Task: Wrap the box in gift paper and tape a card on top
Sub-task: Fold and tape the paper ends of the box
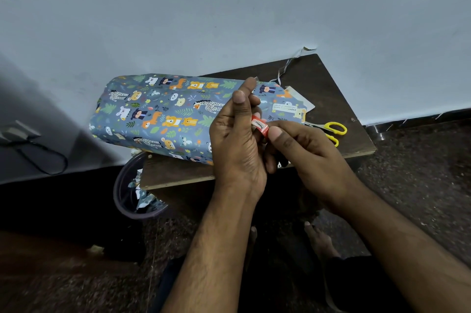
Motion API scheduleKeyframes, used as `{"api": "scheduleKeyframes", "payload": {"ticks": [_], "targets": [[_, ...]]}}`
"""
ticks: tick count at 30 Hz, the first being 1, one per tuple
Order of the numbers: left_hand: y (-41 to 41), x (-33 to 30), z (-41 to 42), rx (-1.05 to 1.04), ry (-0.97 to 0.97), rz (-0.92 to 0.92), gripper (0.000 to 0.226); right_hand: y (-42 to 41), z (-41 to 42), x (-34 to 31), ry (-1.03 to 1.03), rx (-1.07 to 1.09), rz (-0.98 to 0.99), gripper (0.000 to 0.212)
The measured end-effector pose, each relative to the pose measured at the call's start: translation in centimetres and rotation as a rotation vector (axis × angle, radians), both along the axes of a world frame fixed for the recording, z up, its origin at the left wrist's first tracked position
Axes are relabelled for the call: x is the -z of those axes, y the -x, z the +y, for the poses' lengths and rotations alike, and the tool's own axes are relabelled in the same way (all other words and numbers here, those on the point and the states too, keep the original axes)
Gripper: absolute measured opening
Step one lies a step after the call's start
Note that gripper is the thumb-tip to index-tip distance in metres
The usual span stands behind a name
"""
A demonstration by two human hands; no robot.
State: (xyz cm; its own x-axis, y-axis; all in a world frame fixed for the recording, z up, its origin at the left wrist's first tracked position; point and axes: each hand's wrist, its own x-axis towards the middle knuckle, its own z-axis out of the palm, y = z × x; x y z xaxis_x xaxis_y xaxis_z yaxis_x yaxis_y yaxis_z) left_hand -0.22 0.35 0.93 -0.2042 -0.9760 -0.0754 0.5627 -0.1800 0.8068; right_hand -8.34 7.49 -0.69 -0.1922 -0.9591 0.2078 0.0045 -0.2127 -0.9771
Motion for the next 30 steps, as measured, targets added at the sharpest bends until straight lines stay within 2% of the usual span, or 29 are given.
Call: {"api": "scheduleKeyframes", "payload": {"ticks": [5,11,15,18,21,24,27,30], "targets": [[-0.1,-0.5,0.2,-0.008,-0.058,0.008,0.031,-0.1,0.1,0.1,0.004,0.003,0.025,0.028],[0.1,-0.4,0.5,0.033,-0.003,0.031,0.053,-0.7,-0.1,0.0,0.002,0.078,-0.094,0.035],[-0.4,-0.2,-0.3,-0.030,-0.009,0.043,0.041,-0.8,0.1,-0.2,-0.006,0.059,-0.076,0.028],[-0.7,-0.4,-0.6,-0.061,0.004,0.022,0.036,-1.0,0.0,-0.1,0.004,0.151,-0.094,0.019],[-0.5,-0.6,-0.2,-0.084,0.042,0.010,0.040,-1.0,-0.2,-0.1,0.015,0.233,-0.077,0.021],[-0.4,-0.3,0.0,-0.067,0.081,-0.004,0.029,-0.9,-0.2,0.0,-0.012,0.271,-0.086,0.015],[-0.4,-0.3,0.2,-0.029,0.095,0.008,0.033,-0.5,-0.1,0.0,-0.016,0.295,-0.108,0.009],[-0.1,-0.2,0.6,-0.011,0.122,-0.017,0.025,-0.3,0.0,-0.1,-0.011,0.317,-0.131,0.006]]}}
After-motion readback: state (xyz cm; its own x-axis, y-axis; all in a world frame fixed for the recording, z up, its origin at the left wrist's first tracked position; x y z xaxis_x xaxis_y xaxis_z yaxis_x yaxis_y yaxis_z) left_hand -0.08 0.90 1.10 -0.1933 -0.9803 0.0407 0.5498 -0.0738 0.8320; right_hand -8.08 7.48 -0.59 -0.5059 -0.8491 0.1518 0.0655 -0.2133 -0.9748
